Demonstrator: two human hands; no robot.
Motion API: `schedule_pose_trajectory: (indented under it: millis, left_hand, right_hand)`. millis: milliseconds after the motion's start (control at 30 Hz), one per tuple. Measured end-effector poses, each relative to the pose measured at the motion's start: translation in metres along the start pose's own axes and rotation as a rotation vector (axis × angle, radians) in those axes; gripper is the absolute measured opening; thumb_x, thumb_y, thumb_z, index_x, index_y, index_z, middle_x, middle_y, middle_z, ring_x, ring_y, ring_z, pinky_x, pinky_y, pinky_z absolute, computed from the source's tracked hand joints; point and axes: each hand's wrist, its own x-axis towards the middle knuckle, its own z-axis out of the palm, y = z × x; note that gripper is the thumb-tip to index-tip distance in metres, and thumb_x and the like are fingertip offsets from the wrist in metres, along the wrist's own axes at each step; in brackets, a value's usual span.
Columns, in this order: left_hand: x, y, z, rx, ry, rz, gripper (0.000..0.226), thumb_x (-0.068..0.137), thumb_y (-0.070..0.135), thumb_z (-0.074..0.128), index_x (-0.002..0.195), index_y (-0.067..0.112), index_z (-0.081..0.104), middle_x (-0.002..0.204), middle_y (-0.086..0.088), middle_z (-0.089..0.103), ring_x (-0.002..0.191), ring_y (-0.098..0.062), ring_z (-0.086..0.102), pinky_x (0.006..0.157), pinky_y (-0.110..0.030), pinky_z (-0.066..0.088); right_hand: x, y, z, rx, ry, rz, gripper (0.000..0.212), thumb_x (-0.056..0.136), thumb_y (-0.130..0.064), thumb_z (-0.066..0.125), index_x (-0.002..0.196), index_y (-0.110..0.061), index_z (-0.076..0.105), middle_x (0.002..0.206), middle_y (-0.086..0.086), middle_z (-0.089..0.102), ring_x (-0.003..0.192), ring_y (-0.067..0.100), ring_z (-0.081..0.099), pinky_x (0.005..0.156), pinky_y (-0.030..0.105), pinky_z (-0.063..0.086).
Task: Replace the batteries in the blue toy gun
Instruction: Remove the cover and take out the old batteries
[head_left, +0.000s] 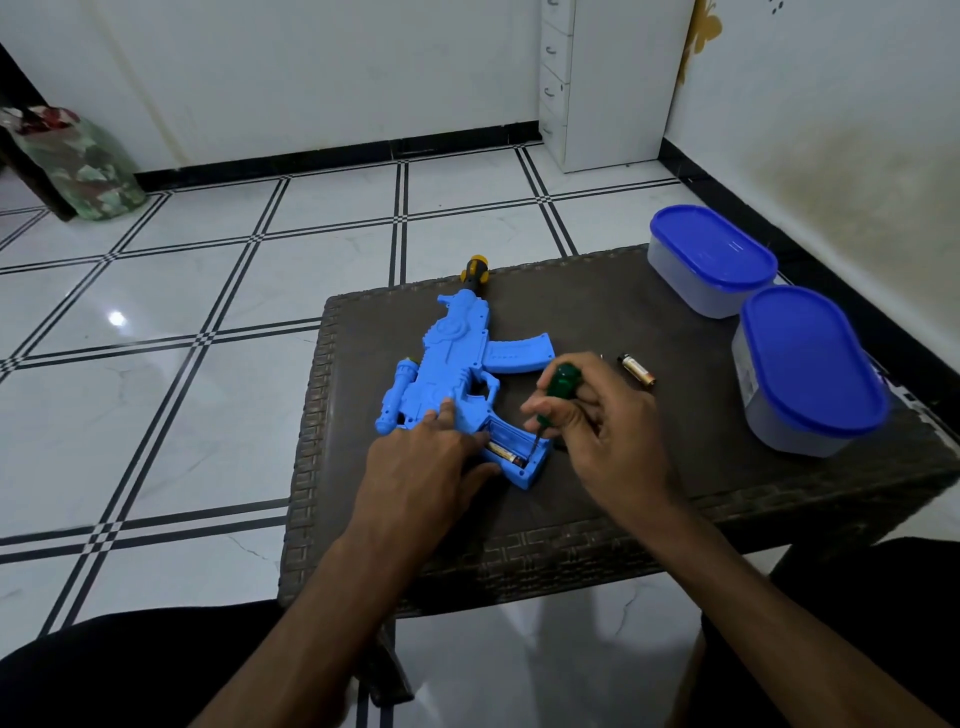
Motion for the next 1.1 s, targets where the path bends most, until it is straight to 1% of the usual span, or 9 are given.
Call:
schedule_pose_trajectory:
  millis: [167,267,367,500,567,633,767,933,1100]
  left_hand:
    - [-0.002,0.0,0.0,0.006,-0.006,0.002,0.047,0.095,0.061,0.034,0.138,0.045,0.043,0.159,-0.001,0.024,0.126,-0.019,0.05,0.082,-0.034,0.047]
    - [-0.003,0.0,0.0,0.011,-0.005,0.0,0.047,0.095,0.061,0.034,0.138,0.045,0.044,0.159,-0.001,0.024,0.125,-0.02,0.051,0.081,-0.034,0.048]
    - [-0.002,0.001,0.0,0.019,-0.008,0.004,0.046,0.096,0.06,0.034,0.138,0.043,0.044,0.159,-0.001,0.024,0.125,-0.02,0.051,0.081,-0.034,0.048]
    - [-0.003,0.002,0.001,0.022,-0.011,0.008,0.046,0.096,0.059,0.033,0.138,0.043,0.043,0.159,-0.002,0.023,0.124,-0.02,0.051,0.08,-0.034,0.048]
    - [-0.003,0.003,0.001,0.028,-0.015,0.014,0.046,0.097,0.058,0.031,0.139,0.042,0.042,0.159,-0.005,0.021,0.126,-0.022,0.05,0.082,-0.035,0.049]
    - [-0.002,0.004,0.002,0.042,-0.015,0.023,0.046,0.098,0.057,0.03,0.14,0.041,0.041,0.159,-0.007,0.021,0.129,-0.023,0.047,0.083,-0.036,0.049]
    - [-0.001,0.004,0.004,0.064,-0.019,0.035,0.045,0.099,0.055,0.029,0.14,0.04,0.04,0.159,-0.01,0.021,0.131,-0.024,0.046,0.083,-0.036,0.049]
    - [-0.002,0.005,0.002,0.073,-0.024,0.034,0.046,0.099,0.055,0.028,0.141,0.04,0.04,0.159,-0.01,0.022,0.125,-0.024,0.05,0.079,-0.036,0.049]
    - [-0.002,0.004,0.003,0.074,-0.027,0.03,0.046,0.099,0.055,0.027,0.142,0.041,0.038,0.159,-0.009,0.021,0.125,-0.023,0.05,0.08,-0.035,0.049]
  right_hand:
    - [-0.004,-0.001,-0.001,0.032,0.032,-0.027,0.005,0.095,-0.021,0.063,0.094,-0.021,0.058,0.082,0.003,0.073,0.078,0.013,0.075,0.066,0.048,0.062]
    - [-0.005,-0.003,-0.003,0.107,0.059,0.0,0.009,0.092,-0.031,0.061,0.092,-0.022,0.058,0.083,0.006,0.073,0.077,0.015,0.075,0.069,0.041,0.063]
    - [-0.007,-0.002,-0.004,0.137,0.081,0.032,0.011,0.091,-0.031,0.061,0.092,-0.021,0.058,0.084,0.006,0.073,0.078,0.016,0.075,0.07,0.036,0.063]
    - [-0.012,0.001,-0.004,0.211,0.119,0.076,0.01,0.093,-0.034,0.064,0.091,-0.026,0.059,0.085,0.006,0.073,0.081,0.021,0.075,0.072,0.038,0.063]
    - [-0.011,0.0,-0.007,0.19,0.111,0.069,0.009,0.094,-0.027,0.063,0.091,-0.019,0.058,0.083,0.008,0.072,0.079,0.021,0.075,0.071,0.042,0.063]
    - [-0.005,-0.002,-0.006,0.102,0.054,0.026,0.008,0.095,-0.019,0.063,0.092,-0.015,0.058,0.081,0.007,0.071,0.077,0.018,0.075,0.068,0.047,0.062]
    - [0.005,0.0,0.005,-0.071,-0.066,-0.039,0.008,0.096,-0.016,0.064,0.093,-0.019,0.057,0.077,-0.002,0.068,0.073,0.012,0.073,0.061,0.048,0.059]
    - [-0.001,0.002,0.004,0.004,-0.034,0.013,0.01,0.096,-0.012,0.061,0.092,-0.02,0.057,0.083,0.004,0.071,0.077,0.012,0.074,0.064,0.051,0.059]
    - [-0.005,0.0,0.004,0.004,-0.023,0.001,0.009,0.097,-0.013,0.061,0.094,-0.021,0.057,0.085,0.005,0.071,0.079,0.012,0.074,0.064,0.053,0.059]
